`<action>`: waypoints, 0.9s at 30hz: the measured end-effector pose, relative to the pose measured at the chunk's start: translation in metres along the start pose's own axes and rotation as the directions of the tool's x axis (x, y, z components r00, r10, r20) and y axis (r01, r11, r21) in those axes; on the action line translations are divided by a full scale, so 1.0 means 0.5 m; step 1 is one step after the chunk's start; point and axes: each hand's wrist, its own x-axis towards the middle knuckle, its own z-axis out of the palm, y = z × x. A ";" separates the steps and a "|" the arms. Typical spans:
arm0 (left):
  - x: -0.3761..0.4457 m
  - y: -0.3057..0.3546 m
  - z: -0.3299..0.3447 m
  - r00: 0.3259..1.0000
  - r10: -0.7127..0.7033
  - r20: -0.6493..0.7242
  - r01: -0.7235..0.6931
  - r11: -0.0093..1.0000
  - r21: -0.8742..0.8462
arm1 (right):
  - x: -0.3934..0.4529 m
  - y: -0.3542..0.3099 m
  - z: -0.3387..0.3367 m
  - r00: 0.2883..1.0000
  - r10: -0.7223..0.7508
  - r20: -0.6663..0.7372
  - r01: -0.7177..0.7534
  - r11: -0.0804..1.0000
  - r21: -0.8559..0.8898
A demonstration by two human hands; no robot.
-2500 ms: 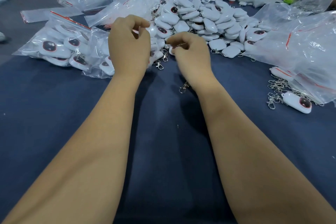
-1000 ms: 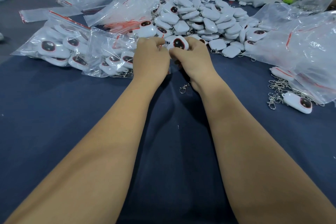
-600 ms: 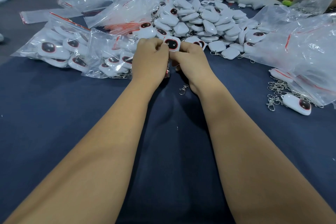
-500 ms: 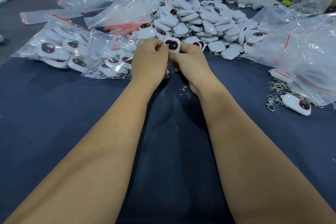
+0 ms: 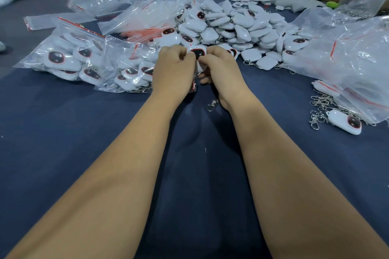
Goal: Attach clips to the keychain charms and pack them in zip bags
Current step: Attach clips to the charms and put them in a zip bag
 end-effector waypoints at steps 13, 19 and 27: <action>-0.002 0.006 -0.006 0.998 -0.008 0.060 0.007 1.000 0.014 | -0.005 0.003 0.003 1.000 -0.029 -0.011 0.029 0.999 -0.034; 0.003 0.000 -0.005 0.999 0.023 0.046 -0.024 1.000 0.011 | -0.005 -0.001 0.002 1.000 -0.017 -0.025 0.017 1.000 0.000; 0.005 -0.007 0.000 0.993 0.118 0.001 -0.118 0.992 0.054 | -0.001 0.001 0.003 1.000 -0.018 -0.017 0.018 1.000 0.009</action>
